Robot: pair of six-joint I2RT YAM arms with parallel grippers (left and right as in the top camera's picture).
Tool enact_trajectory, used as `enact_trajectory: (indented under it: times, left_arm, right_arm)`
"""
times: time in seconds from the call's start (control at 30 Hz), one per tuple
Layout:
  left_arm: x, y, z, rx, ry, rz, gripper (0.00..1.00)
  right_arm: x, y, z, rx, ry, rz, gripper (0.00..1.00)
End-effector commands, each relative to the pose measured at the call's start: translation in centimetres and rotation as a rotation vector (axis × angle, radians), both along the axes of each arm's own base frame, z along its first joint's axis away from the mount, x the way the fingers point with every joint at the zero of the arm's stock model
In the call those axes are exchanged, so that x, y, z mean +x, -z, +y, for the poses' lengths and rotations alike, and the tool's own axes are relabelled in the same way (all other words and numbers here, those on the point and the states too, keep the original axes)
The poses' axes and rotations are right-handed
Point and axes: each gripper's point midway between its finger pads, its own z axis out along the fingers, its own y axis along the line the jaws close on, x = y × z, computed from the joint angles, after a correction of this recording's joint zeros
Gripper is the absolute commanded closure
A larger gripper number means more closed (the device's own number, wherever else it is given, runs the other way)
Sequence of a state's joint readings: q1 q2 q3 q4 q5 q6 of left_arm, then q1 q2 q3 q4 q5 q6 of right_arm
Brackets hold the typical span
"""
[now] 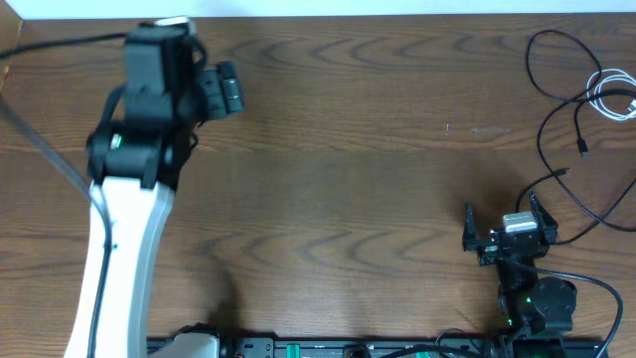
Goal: Untangle cables
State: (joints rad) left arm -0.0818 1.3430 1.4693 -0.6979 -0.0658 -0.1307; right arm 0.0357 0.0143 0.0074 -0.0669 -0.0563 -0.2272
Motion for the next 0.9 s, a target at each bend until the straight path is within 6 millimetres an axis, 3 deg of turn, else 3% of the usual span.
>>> enact_trajectory:
  times: [0.0, 0.43, 0.63, 0.87]
  left_arm:
    - [-2.2, 0.1, 1.9, -0.035, -0.022, -0.095, 0.02]
    - [-11.1, 5.0, 6.3, -0.039, -0.134, -0.484, 0.02]
    - [-13.5, 7.7, 6.6, -0.016, -0.155, -0.587, 0.02]
    - [-14.6, 10.6, 6.7, -0.007, -0.168, -0.608, 0.02]
  right_arm:
    - [0.0, 0.0, 0.1, 0.003, -0.006, -0.002, 0.01]
    - [0.0, 0.0, 0.1, 0.003, -0.006, -0.003, 0.01]
    - [0.0, 0.0, 0.1, 0.003, -0.006, -0.003, 0.01]
    - [0.0, 0.0, 0.1, 0.003, -0.006, -0.003, 0.01]
